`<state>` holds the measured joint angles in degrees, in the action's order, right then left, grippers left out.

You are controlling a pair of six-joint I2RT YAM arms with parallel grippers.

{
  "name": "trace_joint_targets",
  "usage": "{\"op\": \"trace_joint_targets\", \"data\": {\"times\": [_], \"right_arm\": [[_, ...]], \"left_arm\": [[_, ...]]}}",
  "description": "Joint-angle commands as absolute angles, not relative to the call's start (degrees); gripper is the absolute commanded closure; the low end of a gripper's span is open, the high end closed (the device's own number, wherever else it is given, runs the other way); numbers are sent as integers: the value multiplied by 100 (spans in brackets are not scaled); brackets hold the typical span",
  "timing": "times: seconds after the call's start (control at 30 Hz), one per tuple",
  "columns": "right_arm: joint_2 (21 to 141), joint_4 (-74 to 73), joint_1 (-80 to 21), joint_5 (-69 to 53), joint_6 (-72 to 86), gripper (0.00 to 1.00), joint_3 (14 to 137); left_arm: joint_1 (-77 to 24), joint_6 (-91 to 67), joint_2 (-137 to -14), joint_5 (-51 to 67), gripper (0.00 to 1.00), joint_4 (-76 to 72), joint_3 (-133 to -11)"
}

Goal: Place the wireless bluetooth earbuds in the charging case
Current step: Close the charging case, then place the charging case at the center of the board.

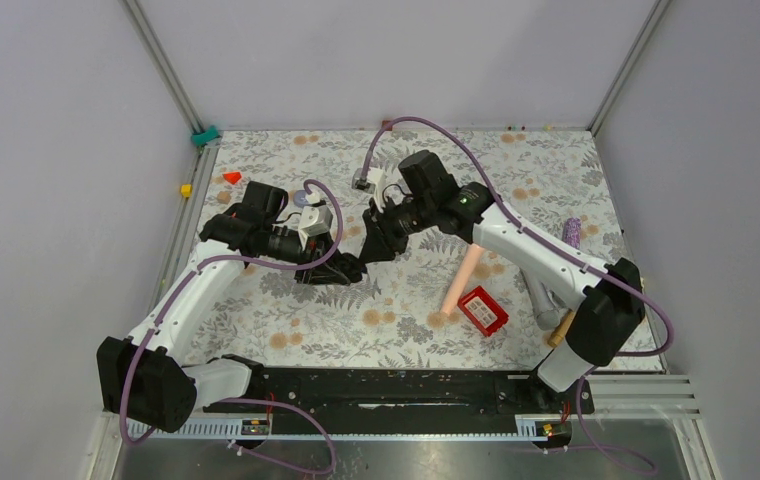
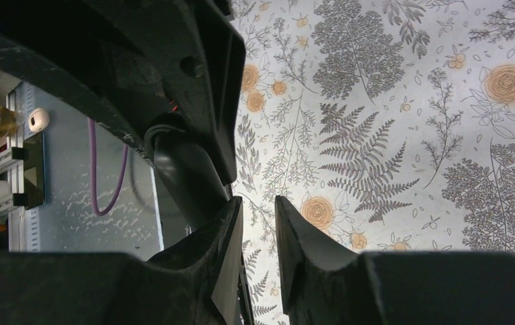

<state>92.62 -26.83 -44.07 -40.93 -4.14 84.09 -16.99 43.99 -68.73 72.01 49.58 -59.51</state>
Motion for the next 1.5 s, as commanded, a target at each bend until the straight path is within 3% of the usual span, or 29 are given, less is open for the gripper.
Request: {"op": "trace_joint_targets", "data": {"times": [0.0,0.2,0.37,0.4,0.43,0.47,0.5,0.73,0.97,1.07,1.2,1.47], "right_arm": [[8861,-2840,-4503,-4536,-666,68,8572],[8581,-2860,-4543,-4795,-841,67,8478],[8520,-3183,-4543,-4266,-1016,62,8697],[8487,-3343,-4544,-4007,-1104,53,8805],[8448,-3530,-4537,-3659,-1215,33,8929],[8388,-3706,-4535,-3285,-1338,5,9064],[8272,-3857,-4531,-2912,-1468,1,9171],[7146,-3829,-4233,-940,-2335,1,8926],[5984,-3320,-4185,1148,-2642,1,7492],[5534,-3056,-4148,1234,-2619,1,6820],[4967,-2547,-4002,744,-2688,0,5976],[4464,-1786,-3576,725,-2718,0,5265]], "left_arm": [[-1729,4531,-6756,7455,92,4802,-5997],[-1729,4522,-6759,7445,92,4806,-6008],[-1721,4518,-6762,7406,92,4806,-6019],[-1724,4522,-6760,7373,92,4802,-6014],[-1722,4526,-6768,7318,93,4800,-6027],[-1723,4524,-6780,7262,93,4799,-6053],[-1718,4517,-6810,7180,94,4803,-6074],[-1723,4397,-7122,6573,97,4802,-6347],[-1725,3778,-7959,5173,99,4190,-6644],[-1759,3153,-8500,4587,97,3642,-6837],[-1885,2475,-9532,4965,93,3612,-7728],[-2282,221,-11732,4421,91,2865,-9310]]}}
